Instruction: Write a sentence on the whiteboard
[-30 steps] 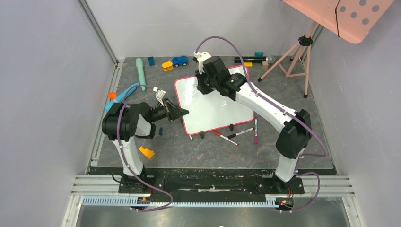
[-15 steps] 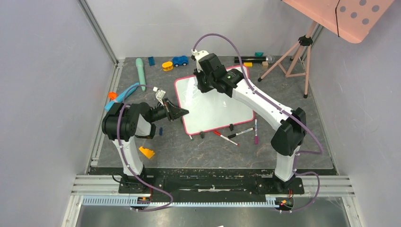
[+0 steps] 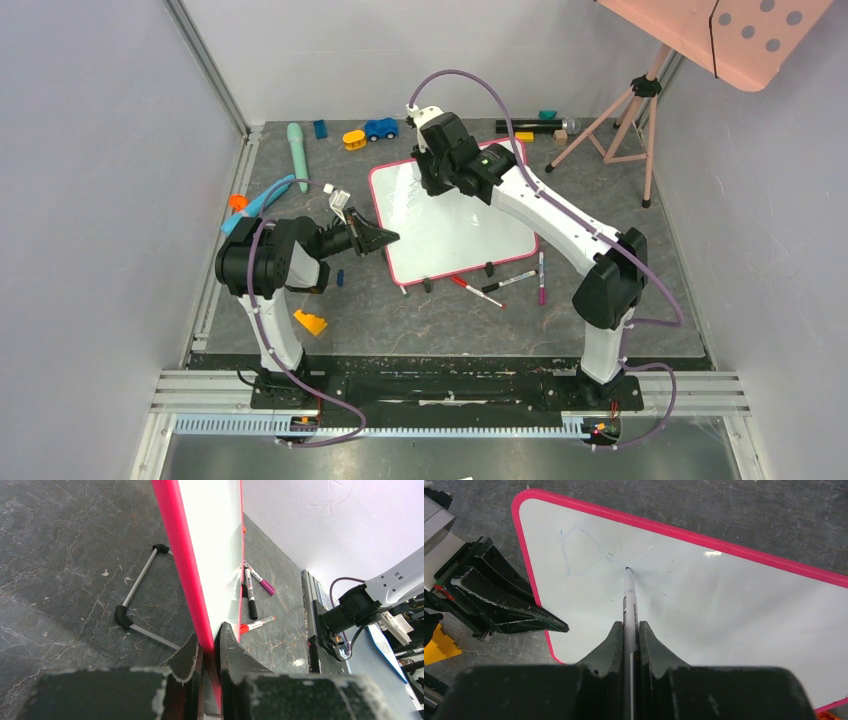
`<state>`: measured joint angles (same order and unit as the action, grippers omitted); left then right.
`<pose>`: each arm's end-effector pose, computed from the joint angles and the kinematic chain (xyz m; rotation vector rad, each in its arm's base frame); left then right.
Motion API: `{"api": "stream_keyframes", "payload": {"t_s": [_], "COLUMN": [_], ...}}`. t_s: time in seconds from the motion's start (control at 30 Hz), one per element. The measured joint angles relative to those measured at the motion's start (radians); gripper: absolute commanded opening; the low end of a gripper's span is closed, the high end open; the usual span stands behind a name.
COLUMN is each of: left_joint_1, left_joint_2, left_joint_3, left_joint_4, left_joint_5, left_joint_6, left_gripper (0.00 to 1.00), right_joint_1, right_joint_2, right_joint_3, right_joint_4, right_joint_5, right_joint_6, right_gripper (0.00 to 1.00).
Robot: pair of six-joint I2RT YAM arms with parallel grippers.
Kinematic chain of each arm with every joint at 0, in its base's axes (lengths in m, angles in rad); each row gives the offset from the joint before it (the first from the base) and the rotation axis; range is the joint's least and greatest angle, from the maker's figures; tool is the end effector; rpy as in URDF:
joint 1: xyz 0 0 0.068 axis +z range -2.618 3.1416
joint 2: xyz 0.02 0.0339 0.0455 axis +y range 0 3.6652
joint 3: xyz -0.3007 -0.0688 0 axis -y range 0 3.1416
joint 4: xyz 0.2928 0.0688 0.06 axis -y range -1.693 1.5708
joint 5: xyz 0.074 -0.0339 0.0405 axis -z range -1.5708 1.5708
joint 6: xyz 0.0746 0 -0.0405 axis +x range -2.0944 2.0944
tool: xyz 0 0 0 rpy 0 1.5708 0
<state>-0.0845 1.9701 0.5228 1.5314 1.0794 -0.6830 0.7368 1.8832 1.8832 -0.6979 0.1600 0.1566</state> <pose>0.3346 -0.0943 0.1165 0.4695 1.6434 -1.3786 0.3919 0.3395 0.3648 -0.5688 2.2027 0.2937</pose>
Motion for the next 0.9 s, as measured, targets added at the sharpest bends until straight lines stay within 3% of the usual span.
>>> {"api": "stream_keyframes", "payload": {"t_s": [0.47, 0.9], "left_joint_1": [0.0, 0.0], "left_joint_2": [0.002, 0.002], "left_joint_3": [0.0, 0.0], "left_joint_4": [-0.001, 0.0], "left_joint_5": [-0.005, -0.003], "left_joint_6": [0.0, 0.0], "left_gripper": [0.04, 0.04], "right_joint_1": [0.008, -0.001], "right_joint_2": [-0.035, 0.012], "right_joint_3": [-0.118, 0.006], "right_joint_4": [-0.003, -0.029], "right_joint_5": [-0.063, -0.029], "right_joint_6": [0.0, 0.0], "right_gripper": [0.0, 0.0]}}
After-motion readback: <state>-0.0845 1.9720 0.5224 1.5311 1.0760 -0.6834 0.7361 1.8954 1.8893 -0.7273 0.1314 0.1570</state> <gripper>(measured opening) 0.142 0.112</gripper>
